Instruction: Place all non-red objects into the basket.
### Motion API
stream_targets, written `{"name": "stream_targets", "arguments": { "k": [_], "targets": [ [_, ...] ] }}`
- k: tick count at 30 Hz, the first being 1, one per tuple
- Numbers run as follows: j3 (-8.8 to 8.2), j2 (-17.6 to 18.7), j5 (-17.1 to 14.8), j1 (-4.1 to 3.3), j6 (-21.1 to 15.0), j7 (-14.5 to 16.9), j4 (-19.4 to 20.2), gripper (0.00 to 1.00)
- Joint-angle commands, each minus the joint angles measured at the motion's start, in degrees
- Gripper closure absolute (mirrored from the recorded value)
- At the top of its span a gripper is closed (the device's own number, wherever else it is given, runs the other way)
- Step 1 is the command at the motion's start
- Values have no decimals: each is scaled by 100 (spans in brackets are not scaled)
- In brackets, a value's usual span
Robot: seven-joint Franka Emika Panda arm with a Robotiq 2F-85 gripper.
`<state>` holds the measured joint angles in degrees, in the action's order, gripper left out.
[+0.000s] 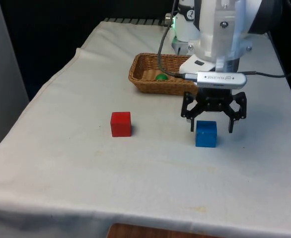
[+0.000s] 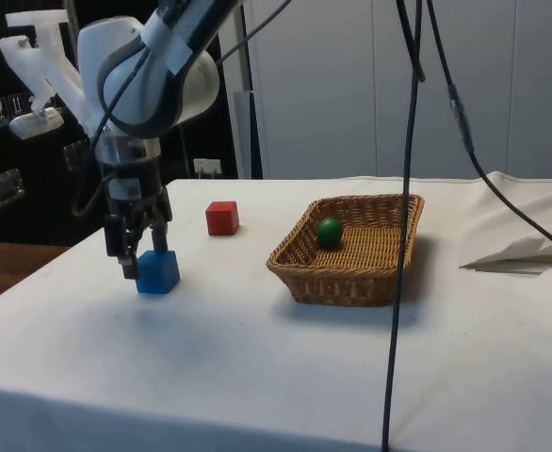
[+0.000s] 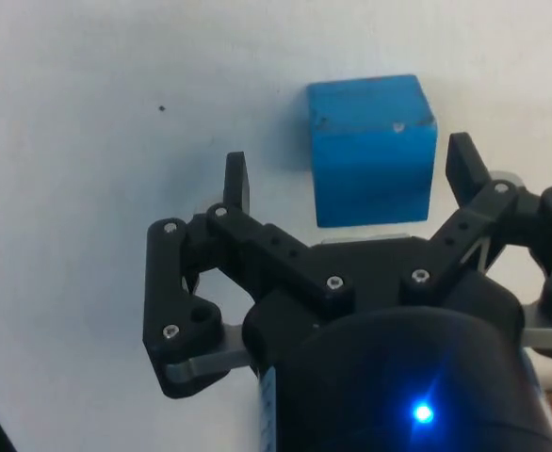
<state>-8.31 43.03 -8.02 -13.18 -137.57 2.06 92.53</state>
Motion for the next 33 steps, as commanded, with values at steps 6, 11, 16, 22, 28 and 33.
{"name": "stream_targets", "arguments": {
  "k": [6,11,16,22,28,33],
  "targets": [
    [23,166,-23,29,0,52,-166,0],
    [6,172,-17,23,0,46,-166,0],
    [-6,166,-11,23,0,46,-160,0],
    [-23,166,-17,17,0,46,-160,59],
    [-23,166,-17,17,0,46,-160,100],
    [-23,166,-17,17,0,46,-160,99]
  ]
}}
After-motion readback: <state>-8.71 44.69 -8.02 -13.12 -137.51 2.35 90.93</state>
